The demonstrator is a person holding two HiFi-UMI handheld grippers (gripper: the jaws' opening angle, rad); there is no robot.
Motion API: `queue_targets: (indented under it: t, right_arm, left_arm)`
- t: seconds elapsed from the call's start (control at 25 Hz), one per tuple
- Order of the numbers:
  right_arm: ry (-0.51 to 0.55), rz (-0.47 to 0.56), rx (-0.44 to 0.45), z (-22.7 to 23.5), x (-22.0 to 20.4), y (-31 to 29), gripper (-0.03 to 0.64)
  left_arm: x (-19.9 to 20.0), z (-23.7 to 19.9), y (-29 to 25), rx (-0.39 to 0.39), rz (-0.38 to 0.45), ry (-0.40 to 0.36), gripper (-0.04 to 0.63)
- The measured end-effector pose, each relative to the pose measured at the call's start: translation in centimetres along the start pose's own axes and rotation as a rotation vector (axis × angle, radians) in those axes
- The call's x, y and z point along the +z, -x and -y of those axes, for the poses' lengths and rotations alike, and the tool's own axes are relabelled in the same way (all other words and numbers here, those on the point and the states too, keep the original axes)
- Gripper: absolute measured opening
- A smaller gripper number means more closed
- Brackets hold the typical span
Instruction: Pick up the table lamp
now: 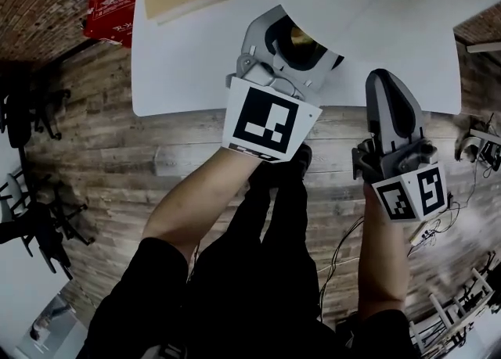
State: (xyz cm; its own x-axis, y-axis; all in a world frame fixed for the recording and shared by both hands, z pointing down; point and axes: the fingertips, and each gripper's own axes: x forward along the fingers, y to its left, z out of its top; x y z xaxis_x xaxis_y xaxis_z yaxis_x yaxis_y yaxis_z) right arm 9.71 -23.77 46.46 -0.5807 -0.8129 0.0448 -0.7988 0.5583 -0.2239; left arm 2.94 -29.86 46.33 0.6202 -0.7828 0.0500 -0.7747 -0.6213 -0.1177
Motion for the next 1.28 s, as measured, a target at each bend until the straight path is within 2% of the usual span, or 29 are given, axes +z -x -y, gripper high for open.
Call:
queue_targets:
  t: [0.28, 0.6, 0.88, 0.96, 1.28]
  right_arm:
    - [-0.027, -0.019, -0.026, 0.2, -1.1, 0.6, 0.037]
    - [-0.045, -0.006, -0.048, 1.7, 0.2, -0.1, 0.037]
    - [-0.058, -0.009, -0.066, 2.9, -0.4, 0.1, 0.037]
    - [-0.064, -0.018, -0.069, 3.1, -0.9, 0.3, 0.037]
    - [-0.077, -0.027, -0.079, 3.4, -1.5, 0.9, 0.038]
  left_arm:
    - [0.5, 0.6, -1.0, -0.042, 0.023, -0.002, 0.206]
    - [1.0, 1.3, -3.3, -0.039, 0.053, -0.038, 0.206]
    - [1.5, 1.0, -4.8, 0.002, 0.128, -0.05, 0.205]
    - [1.6, 0.7, -5.0, 0.02, 0.142, -0.047, 0.182]
    - [2.6, 0.2, -5.4, 0.031, 0.165, -0.025, 0.176]
